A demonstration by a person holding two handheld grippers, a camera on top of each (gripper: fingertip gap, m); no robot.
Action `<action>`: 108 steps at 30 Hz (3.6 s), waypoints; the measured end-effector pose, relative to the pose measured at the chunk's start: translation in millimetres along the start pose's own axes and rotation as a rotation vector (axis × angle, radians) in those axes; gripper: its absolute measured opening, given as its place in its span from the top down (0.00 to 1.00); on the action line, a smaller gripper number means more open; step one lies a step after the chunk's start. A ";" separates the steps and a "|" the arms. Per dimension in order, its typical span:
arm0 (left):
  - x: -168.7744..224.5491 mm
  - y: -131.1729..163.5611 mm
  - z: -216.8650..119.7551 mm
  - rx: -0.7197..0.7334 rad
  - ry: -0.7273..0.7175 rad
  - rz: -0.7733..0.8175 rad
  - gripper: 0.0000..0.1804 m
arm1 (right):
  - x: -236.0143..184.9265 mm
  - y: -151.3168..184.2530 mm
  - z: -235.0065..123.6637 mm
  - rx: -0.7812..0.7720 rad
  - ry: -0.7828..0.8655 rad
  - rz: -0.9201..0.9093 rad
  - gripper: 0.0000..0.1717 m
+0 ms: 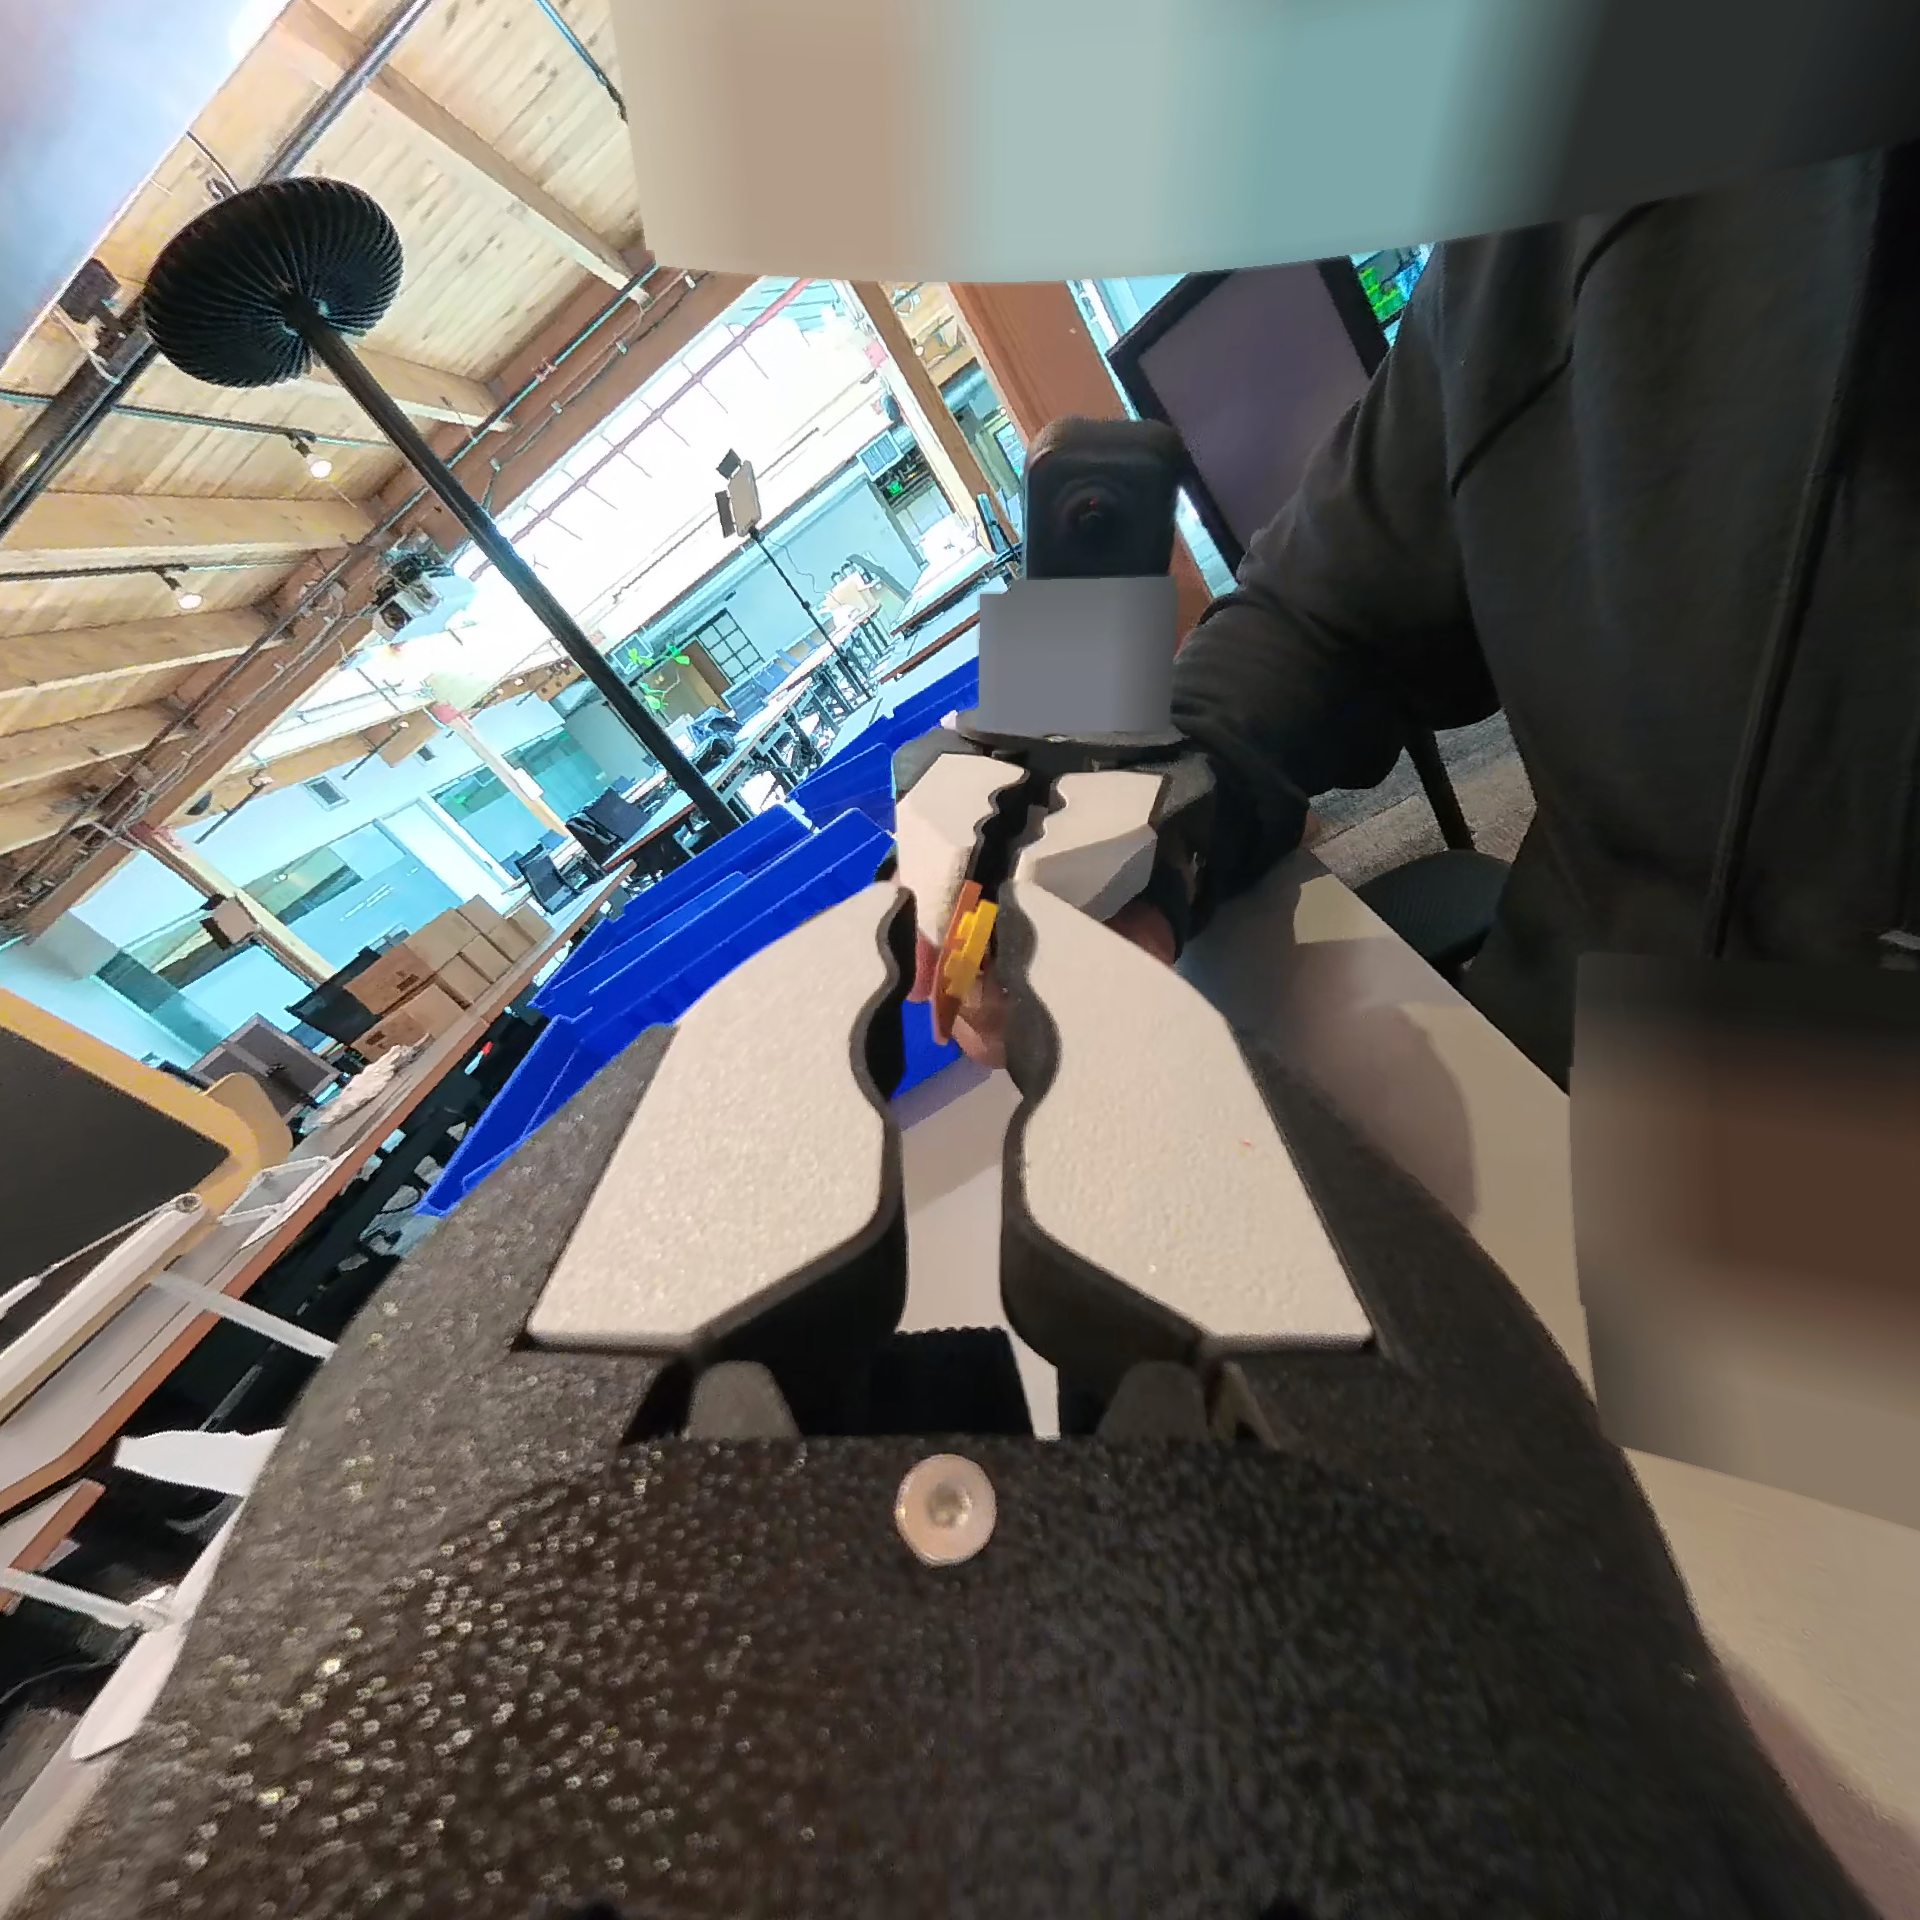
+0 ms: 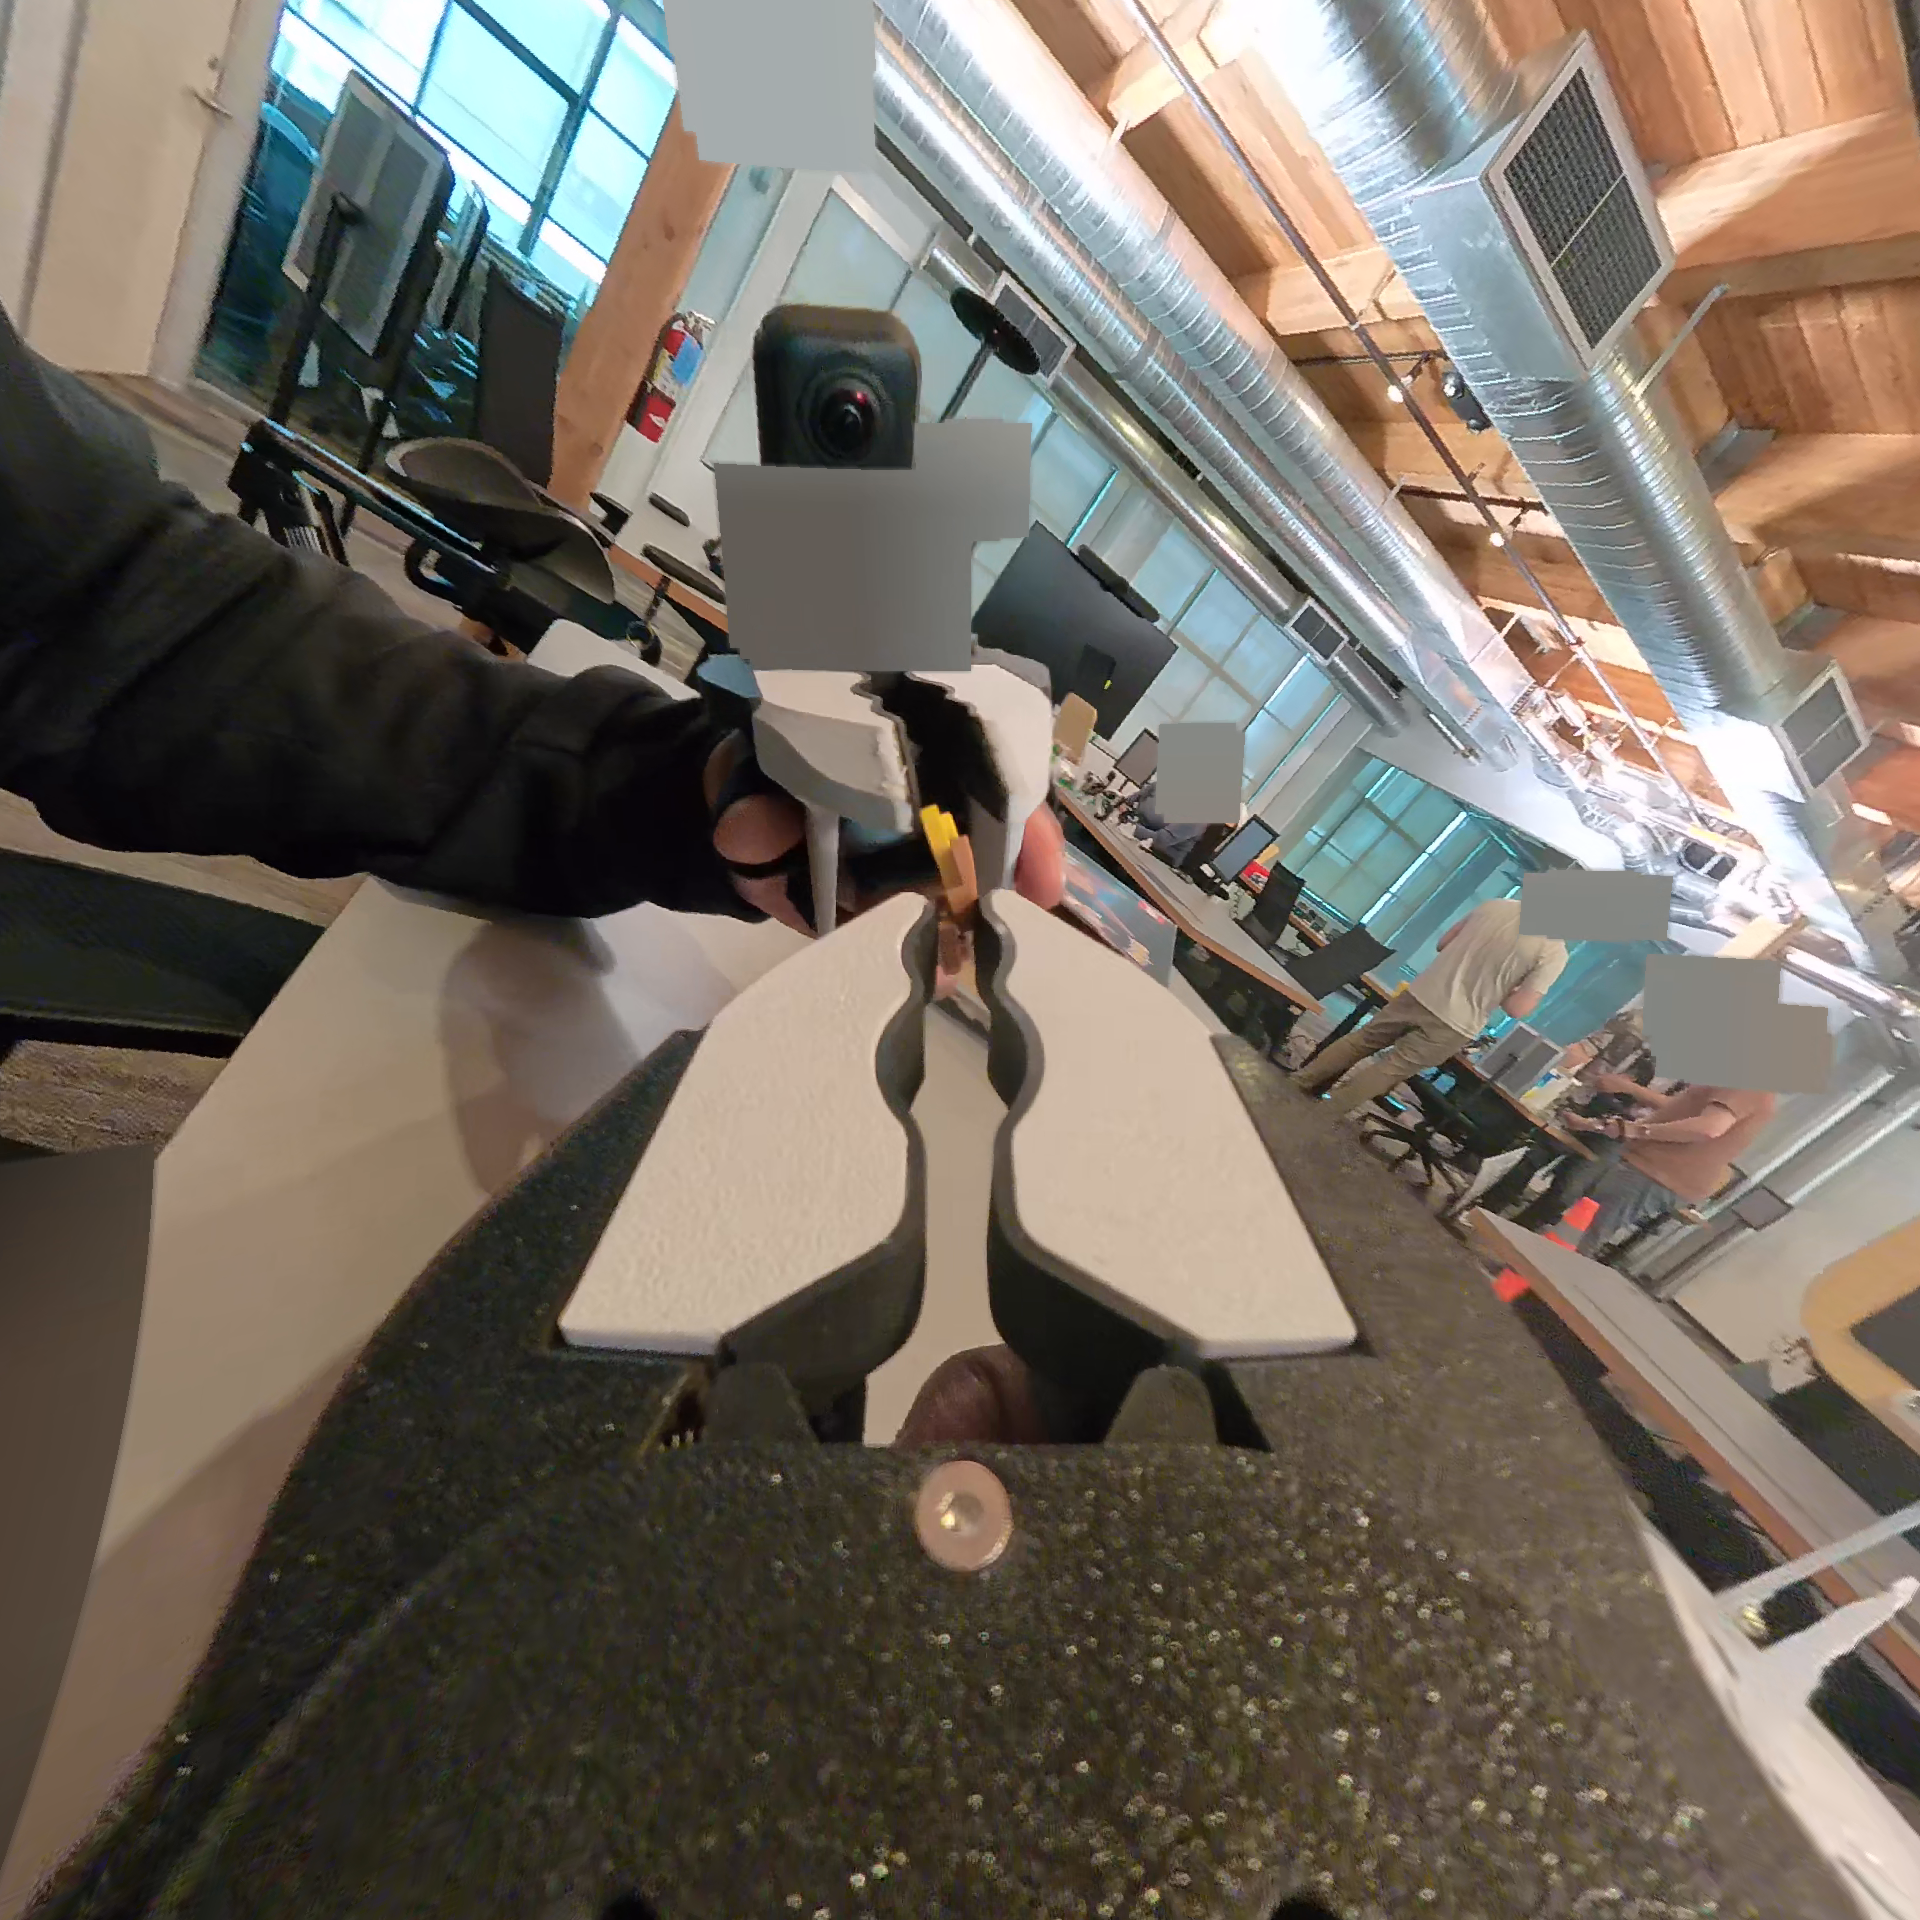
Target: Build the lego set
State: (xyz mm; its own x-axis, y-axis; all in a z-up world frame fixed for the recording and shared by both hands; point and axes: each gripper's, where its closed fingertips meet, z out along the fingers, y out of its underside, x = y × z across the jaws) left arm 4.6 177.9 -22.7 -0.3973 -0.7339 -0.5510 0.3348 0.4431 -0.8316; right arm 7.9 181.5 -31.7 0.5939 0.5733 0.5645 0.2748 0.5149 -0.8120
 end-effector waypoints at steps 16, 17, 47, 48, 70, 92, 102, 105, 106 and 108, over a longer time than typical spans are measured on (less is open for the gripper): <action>12.2 -1.4 8.8 0.020 0.033 0.062 0.91 | -8.8 -11.0 -0.6 0.079 -0.091 0.148 0.97; 12.5 -2.9 9.7 0.029 0.033 0.059 0.92 | -9.2 -11.1 -0.7 0.080 -0.093 0.148 0.97; -6.7 2.5 5.3 0.022 -0.049 0.032 0.96 | -9.1 1.9 -9.5 0.003 -0.015 -0.177 0.98; -7.7 9.8 6.2 -0.009 -0.039 0.042 0.96 | -10.2 3.9 -10.6 0.000 -0.018 -0.221 0.98; 47.0 17.4 34.3 -0.176 0.043 0.013 0.96 | -50.9 -28.3 -47.7 0.107 -0.202 0.062 0.98; 71.9 19.4 43.1 -0.202 0.110 0.062 0.96 | -61.3 -19.4 -55.3 0.097 -0.375 0.187 0.98; 87.7 18.0 46.6 -0.190 0.197 0.077 0.96 | -72.7 -19.0 -60.4 0.093 -0.500 0.243 0.98; 90.9 18.4 47.9 -0.192 0.215 0.074 0.96 | -75.0 -18.3 -62.0 0.088 -0.530 0.255 0.98; 92.1 18.6 48.3 -0.192 0.222 0.074 0.96 | -76.4 -18.4 -62.8 0.086 -0.545 0.261 0.98; 95.1 18.4 49.2 -0.189 0.237 0.068 0.96 | -79.4 -19.2 -64.6 0.085 -0.572 0.271 0.98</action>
State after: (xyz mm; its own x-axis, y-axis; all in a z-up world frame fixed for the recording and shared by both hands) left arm 15.1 91.0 -86.9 -0.5748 -0.5691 -0.5879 0.2113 0.5909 -0.7786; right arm 4.4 84.9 -70.6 0.1302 0.9277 0.3500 0.0963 0.3395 -0.9357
